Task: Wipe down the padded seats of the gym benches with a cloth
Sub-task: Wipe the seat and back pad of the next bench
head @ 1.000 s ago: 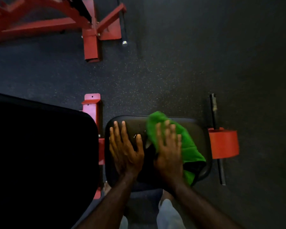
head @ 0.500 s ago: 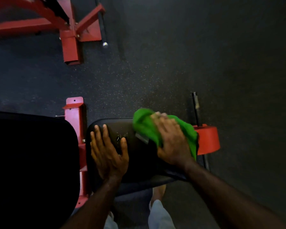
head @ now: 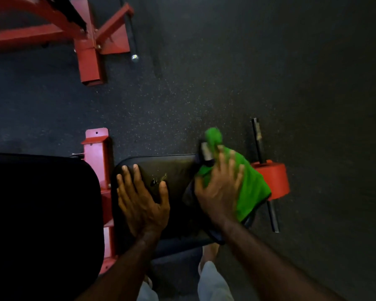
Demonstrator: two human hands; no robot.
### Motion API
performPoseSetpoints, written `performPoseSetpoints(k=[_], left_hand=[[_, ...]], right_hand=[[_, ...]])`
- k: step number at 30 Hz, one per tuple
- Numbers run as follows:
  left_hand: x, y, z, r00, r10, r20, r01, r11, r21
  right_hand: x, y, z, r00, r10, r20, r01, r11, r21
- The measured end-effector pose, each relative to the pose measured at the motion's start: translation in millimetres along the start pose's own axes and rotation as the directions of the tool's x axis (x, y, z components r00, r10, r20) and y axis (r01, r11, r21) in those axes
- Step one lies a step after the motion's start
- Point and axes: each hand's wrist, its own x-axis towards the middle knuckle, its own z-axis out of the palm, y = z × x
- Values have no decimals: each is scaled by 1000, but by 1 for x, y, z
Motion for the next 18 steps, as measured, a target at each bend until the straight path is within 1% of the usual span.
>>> performPoseSetpoints(k=[1,2,3,4,5,6,7,8,9,10,11,12,13,14,15,16,17,18], left_hand=[[0,0,0,1000,-1,-1,1,1000,-1],[0,-1,0,1000,-1,-3,1,1000,2],[0,0,1,1000,-1,-5,1,1000,10],[-1,0,1,1000,-2,-11,2,1000,19],[0,0,1,1000,-2,-14,2,1000,23],[0,1,1,1000,-3,-12,3,1000,25],[-1,1,1,1000,-5,-6,6,1000,23],[-1,1,1,1000,-5,-4,5,1000,18],[-1,0,0,1000,1,-4,-1,1000,14],[-1,-1,0,1000,7,-3,-7,1000,15],[0,-1,0,1000,16,2,-16,1000,24],[-2,-2,-1,1000,25,13,-26,999,40],[-2,-2,-2,1000,25,16,-26,998,57],[-3,-2,-2,1000,17,13,-18,998,61],[-2,-1,-2,1000,6,8,-6,998,56],[-1,0,-2,1000,-3,6,3,999,46],[-1,0,-2,1000,-7,11,7,999,40],[-1,0,-2,1000,-6,15,6,1000,31]], right_hand=[[-7,4,2,972,-219,83,221,975,-17],[-7,13,-2,894,-413,174,424,906,-25],[1,25,-8,823,-517,235,538,843,-27],[8,34,-11,808,-532,252,556,831,-30],[15,38,-10,865,-457,209,475,879,-42],[18,35,-10,949,-291,124,298,953,-47],[17,23,-7,996,-85,38,87,995,-49],[14,7,-3,997,73,-12,-74,996,-40],[9,-10,0,990,139,-26,-140,990,-9],[2,-21,4,997,78,8,-78,997,10],[-5,-24,8,992,-106,69,106,994,6],[-10,-17,8,931,-332,152,335,942,9],[-5,-4,3,834,-509,213,516,856,28],[4,11,-2,775,-583,244,593,804,39],[14,22,-4,794,-564,228,573,819,28],[21,29,-5,881,-447,152,452,892,5],[25,27,-4,969,-242,50,243,970,-11],[23,19,-2,999,-17,-44,17,1000,-19]])
